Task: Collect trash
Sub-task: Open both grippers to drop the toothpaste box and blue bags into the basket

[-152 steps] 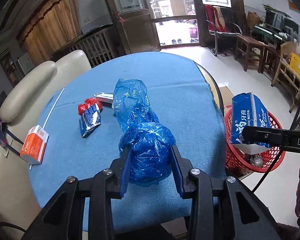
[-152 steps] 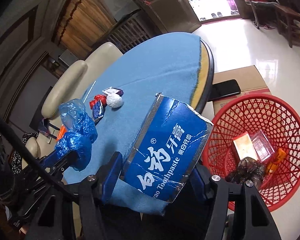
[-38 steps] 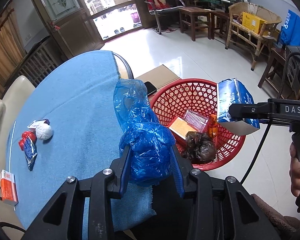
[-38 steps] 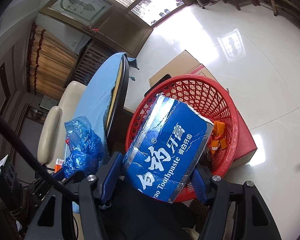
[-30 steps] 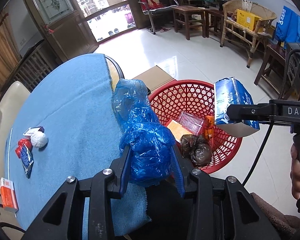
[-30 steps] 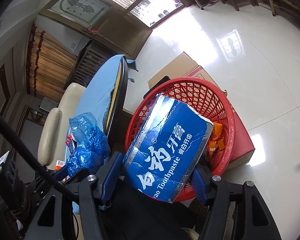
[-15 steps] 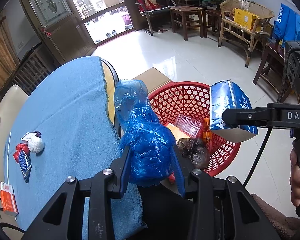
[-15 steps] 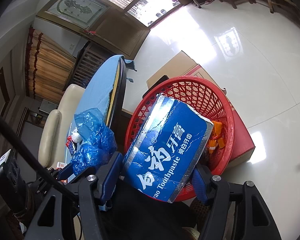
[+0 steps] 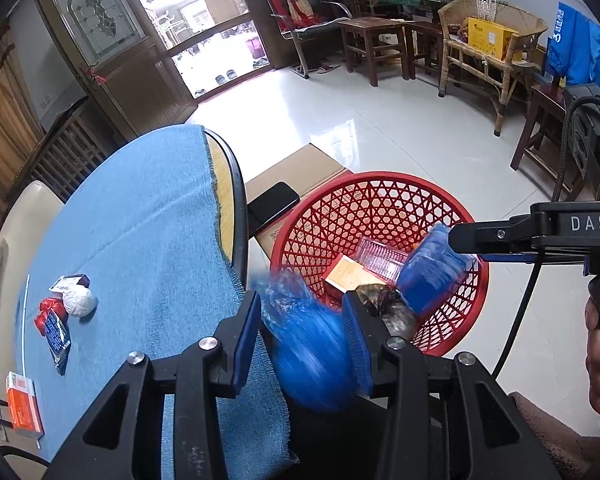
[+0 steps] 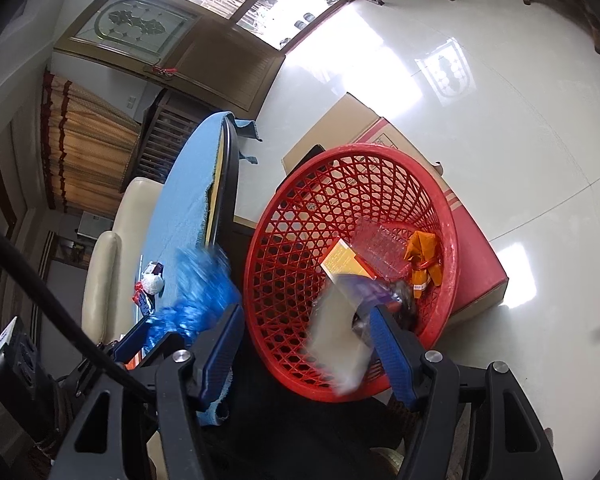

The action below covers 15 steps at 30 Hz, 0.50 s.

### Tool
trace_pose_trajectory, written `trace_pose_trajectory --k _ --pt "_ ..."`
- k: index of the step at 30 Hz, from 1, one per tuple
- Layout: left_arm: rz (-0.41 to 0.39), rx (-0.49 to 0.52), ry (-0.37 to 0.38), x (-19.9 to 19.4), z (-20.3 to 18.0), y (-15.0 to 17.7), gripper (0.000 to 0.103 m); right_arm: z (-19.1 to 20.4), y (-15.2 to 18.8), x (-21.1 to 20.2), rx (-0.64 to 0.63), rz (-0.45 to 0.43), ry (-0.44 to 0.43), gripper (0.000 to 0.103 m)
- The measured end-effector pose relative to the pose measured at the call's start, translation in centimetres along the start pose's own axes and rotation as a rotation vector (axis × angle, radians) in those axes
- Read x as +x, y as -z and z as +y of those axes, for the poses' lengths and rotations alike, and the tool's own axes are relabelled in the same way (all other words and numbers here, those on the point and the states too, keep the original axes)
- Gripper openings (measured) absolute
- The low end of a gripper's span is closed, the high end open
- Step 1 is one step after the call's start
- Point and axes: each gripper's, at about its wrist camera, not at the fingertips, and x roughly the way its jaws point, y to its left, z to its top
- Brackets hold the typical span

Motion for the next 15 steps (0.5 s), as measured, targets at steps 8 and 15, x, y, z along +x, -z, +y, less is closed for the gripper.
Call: trace_pose_trajectory --k 8,15 --pt "-0.009 -0.020 -0.009 -0.1 0.6 -0.1 0.059 0.0 0.0 0.0 -0.001 -0.001 -0.001 0.069" --pt "-0.008 -0.072 -0.026 -0.4 2.7 0.6 0.060 0.3 0.0 0.2 -0.007 0.000 -0.004 0.069"
